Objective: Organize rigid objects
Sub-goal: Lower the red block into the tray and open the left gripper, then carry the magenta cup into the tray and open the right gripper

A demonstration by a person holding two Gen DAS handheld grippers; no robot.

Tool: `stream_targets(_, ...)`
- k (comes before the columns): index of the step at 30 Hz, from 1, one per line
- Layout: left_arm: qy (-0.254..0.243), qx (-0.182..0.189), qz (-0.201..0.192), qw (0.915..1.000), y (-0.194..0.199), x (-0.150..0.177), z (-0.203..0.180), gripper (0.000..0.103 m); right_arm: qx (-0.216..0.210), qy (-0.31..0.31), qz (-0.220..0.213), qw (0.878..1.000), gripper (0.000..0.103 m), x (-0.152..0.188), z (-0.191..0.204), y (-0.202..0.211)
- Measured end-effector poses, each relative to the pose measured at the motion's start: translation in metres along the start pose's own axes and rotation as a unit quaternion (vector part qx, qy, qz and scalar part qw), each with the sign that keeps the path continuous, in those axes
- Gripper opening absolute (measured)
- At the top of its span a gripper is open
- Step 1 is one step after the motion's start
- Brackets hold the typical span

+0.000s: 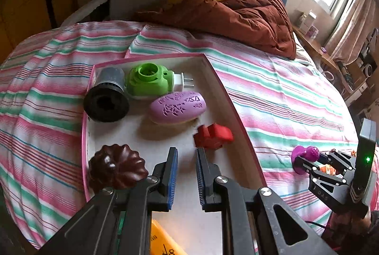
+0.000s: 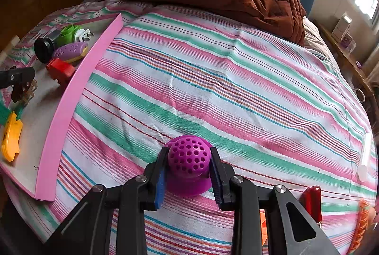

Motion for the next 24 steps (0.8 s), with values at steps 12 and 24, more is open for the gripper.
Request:
stream_targets(12, -0.036, -0.04, -0.04, 0.9977, 0.032, 0.017, -0.013, 0.018, 0.005, 0.005, -0.001, 1.0, 0.033, -0.001, 0.003, -0.002)
stream_targets(24, -0.043, -0.083, -0.088, 0.9917, 0.079, 0.039, -0.014, 0.031, 0.004, 0.003, -0.011, 1.0, 0.033, 0.0, 0.004, 0.001)
Point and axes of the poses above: each gripper's, at about its wrist camera, not at the fingertips, and y roughly against the way its jaws point, z to its left, x to its underside, the point moved 1 cm from there along -y, roughly the way its jaws point, and after that the axes turned 2 degrees about -y, right-handed, at the moved point
